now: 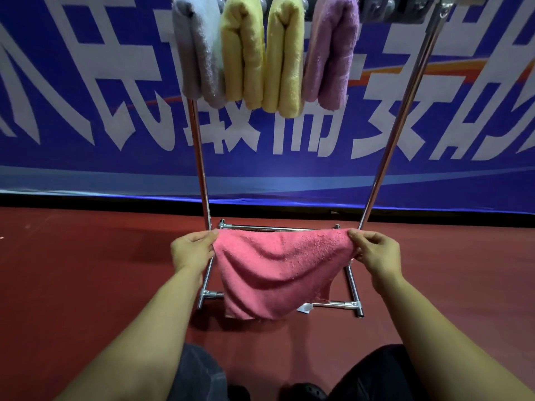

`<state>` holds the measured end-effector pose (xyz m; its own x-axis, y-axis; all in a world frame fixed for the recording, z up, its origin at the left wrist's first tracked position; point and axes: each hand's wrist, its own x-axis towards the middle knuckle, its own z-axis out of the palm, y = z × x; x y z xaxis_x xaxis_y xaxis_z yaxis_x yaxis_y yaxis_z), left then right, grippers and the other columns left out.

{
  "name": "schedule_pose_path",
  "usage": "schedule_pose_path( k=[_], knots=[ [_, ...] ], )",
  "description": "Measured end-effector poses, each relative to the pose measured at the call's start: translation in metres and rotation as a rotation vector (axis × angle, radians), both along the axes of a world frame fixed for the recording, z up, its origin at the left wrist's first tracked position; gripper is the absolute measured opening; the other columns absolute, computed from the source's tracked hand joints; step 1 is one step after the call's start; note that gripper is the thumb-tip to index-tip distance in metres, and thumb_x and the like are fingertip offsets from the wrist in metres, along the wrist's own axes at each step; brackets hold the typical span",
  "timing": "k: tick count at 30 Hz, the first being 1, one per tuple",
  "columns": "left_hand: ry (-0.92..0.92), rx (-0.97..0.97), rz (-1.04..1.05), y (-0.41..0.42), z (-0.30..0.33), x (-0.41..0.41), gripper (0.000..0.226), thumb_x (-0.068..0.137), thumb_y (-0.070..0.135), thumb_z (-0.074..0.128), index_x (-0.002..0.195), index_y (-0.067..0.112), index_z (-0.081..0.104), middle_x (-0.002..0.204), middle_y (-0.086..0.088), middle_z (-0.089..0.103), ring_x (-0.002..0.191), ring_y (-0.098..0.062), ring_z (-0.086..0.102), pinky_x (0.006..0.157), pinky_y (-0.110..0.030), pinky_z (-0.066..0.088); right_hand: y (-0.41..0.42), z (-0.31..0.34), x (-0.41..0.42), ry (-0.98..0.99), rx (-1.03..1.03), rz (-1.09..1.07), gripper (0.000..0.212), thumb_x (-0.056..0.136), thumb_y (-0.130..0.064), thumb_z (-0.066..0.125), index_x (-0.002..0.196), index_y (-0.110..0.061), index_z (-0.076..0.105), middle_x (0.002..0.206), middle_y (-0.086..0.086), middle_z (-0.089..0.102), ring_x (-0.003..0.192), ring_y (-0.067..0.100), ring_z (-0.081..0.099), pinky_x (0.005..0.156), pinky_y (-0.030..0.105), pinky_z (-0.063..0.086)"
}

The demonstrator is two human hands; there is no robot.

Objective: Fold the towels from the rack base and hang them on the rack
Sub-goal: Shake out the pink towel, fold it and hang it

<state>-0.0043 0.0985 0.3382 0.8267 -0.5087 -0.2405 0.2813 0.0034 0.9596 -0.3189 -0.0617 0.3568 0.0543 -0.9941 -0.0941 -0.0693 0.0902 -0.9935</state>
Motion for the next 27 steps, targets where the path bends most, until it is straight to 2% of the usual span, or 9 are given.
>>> schedule_pose_path(
  k=[4, 7, 9, 12, 16, 19, 20, 24, 27],
  knots=[
    [-0.016, 0.016, -0.028, -0.014, 0.004, -0.021, 0.014, 0.085, 0.004, 0.079, 0.097, -0.001, 0.075, 0.093, -0.018, 0.076, 0.084, -0.025, 0.070, 0.073, -0.030, 0.062, 0.008, 0.004, 0.020, -0.017, 0.022, 0.000, 0.015, 0.086, -0.016, 0.083, 0.088, -0.002, 0.077, 0.074, 0.012, 0.073, 0.060, 0.017, 0.064, 0.049, 0.026, 0.058],
    [-0.013, 0.008, -0.097, -0.026, 0.007, -0.040, 0.007, 0.084, 0.006, 0.081, 0.086, 0.006, 0.075, 0.088, -0.015, 0.075, 0.080, -0.022, 0.069, 0.069, -0.028, 0.060, 0.016, 0.006, 0.039, -0.024, 0.041, 0.058, 0.015, 0.083, -0.017, 0.085, 0.085, -0.004, 0.077, 0.074, 0.013, 0.075, 0.065, 0.023, 0.069, 0.060, 0.034, 0.063],
    [0.016, -0.003, -0.157, -0.032, 0.009, -0.054, 0.006, 0.085, 0.006, 0.080, 0.088, 0.005, 0.074, 0.084, -0.012, 0.074, 0.078, -0.021, 0.069, 0.064, -0.023, 0.060, 0.022, 0.007, 0.052, -0.042, 0.044, 0.120, 0.015, 0.086, -0.013, 0.082, 0.089, 0.001, 0.077, 0.081, 0.017, 0.077, 0.072, 0.027, 0.072, 0.069, 0.041, 0.066],
    [0.075, -0.026, -0.231, -0.042, 0.011, -0.073, 0.013, 0.089, 0.002, 0.074, 0.100, -0.004, 0.071, 0.091, -0.018, 0.073, 0.080, -0.025, 0.070, 0.066, -0.024, 0.063, 0.030, 0.003, 0.069, 0.026, -0.006, 0.202, 0.008, 0.092, -0.009, 0.075, 0.088, -0.002, 0.076, 0.079, 0.014, 0.076, 0.073, 0.024, 0.070, 0.071, 0.039, 0.065],
    [0.079, -0.044, -0.302, -0.053, 0.010, -0.089, 0.004, 0.094, 0.000, 0.068, 0.096, 0.001, 0.071, 0.097, -0.020, 0.072, 0.082, -0.025, 0.071, 0.071, -0.025, 0.063, 0.038, -0.006, 0.085, 0.152, -0.075, 0.269, 0.016, 0.093, -0.028, 0.073, 0.087, -0.015, 0.080, 0.079, 0.005, 0.079, 0.076, 0.021, 0.075, 0.080, 0.051, 0.064],
    [0.095, -0.051, -0.318, -0.057, 0.011, -0.099, 0.004, 0.094, 0.003, 0.069, 0.094, 0.005, 0.072, 0.096, -0.017, 0.074, 0.086, -0.024, 0.071, 0.077, -0.029, 0.063, 0.040, -0.012, 0.092, 0.215, -0.164, 0.317, 0.021, 0.080, -0.055, 0.067, 0.083, -0.038, 0.079, 0.081, -0.007, 0.079, 0.082, 0.015, 0.077, 0.082, 0.050, 0.062],
    [0.104, -0.053, -0.320, -0.057, 0.011, -0.102, 0.003, 0.094, 0.004, 0.069, 0.095, 0.005, 0.072, 0.095, -0.017, 0.074, 0.086, -0.024, 0.072, 0.077, -0.029, 0.063, 0.042, -0.011, 0.095, 0.225, -0.185, 0.320, 0.019, 0.080, -0.055, 0.067, 0.082, -0.040, 0.078, 0.080, -0.009, 0.079, 0.082, 0.013, 0.076, 0.082, 0.049, 0.062],
    [0.121, -0.064, -0.323, -0.059, 0.014, -0.108, 0.009, 0.093, 0.007, 0.072, 0.100, 0.002, 0.072, 0.099, -0.021, 0.075, 0.089, -0.022, 0.074, 0.079, -0.028, 0.062, 0.048, -0.003, 0.101, 0.286, -0.264, 0.238, 0.016, 0.095, -0.034, 0.069, 0.091, -0.024, 0.080, 0.080, -0.010, 0.078, 0.077, 0.005, 0.072, 0.081, 0.039, 0.060],
    [0.120, -0.071, -0.322, -0.059, 0.018, -0.110, 0.012, 0.093, 0.009, 0.072, 0.101, 0.001, 0.073, 0.096, -0.019, 0.075, 0.088, -0.021, 0.074, 0.076, -0.025, 0.062, 0.048, -0.003, 0.102, 0.275, -0.271, 0.230, 0.016, 0.097, -0.033, 0.068, 0.095, -0.023, 0.081, 0.080, -0.011, 0.078, 0.078, 0.002, 0.072, 0.081, 0.037, 0.060]
  ],
)
